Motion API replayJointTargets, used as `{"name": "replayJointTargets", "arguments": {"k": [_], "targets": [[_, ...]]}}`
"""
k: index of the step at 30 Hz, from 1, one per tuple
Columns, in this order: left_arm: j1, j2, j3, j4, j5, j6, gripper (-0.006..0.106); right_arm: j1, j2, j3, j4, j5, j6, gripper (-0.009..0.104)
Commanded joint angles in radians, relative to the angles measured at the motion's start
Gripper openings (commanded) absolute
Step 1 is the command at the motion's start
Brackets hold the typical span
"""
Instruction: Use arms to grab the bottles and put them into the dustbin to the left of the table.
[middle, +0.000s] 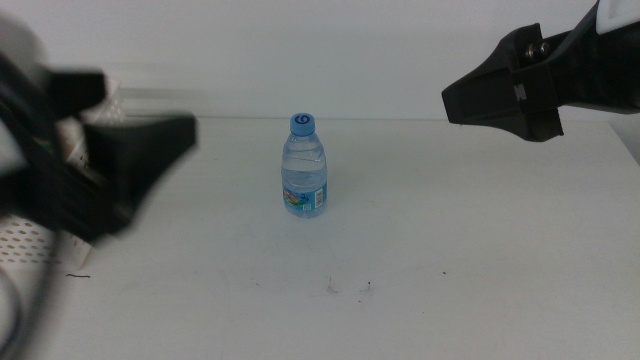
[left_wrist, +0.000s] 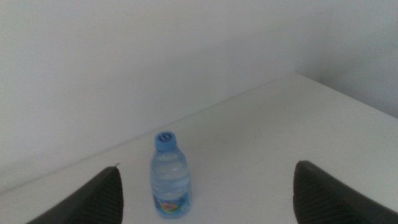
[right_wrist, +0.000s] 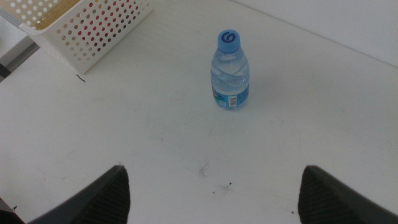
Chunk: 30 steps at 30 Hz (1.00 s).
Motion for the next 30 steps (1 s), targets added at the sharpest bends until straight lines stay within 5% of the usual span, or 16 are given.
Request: {"name": "replayJointTargets", "arguments": {"k": [1,11,24,30], "targets": [[-0.041,0.0,0.117,-0.01,-0.164,-0.039,0.094,0.001,-0.004,-0.01,-0.003,-0.005,-0.011,0.092],[-0.088,0.001,0.506,0.041,-0.581,-0.08,0.094,0.001,-0.004,-0.01,-0.001,-0.005,-0.011,0.092],[-0.088,0.038,0.581,0.041,-0.593,-0.049,0.094,0.001,-0.004,-0.01,0.001,-0.005,-0.011,0.092],[-0.088,0.217,0.679,0.043,-0.926,-0.06,0.094,0.001,-0.004,-0.01,0.001,-0.005,-0.011,0.092]]}}
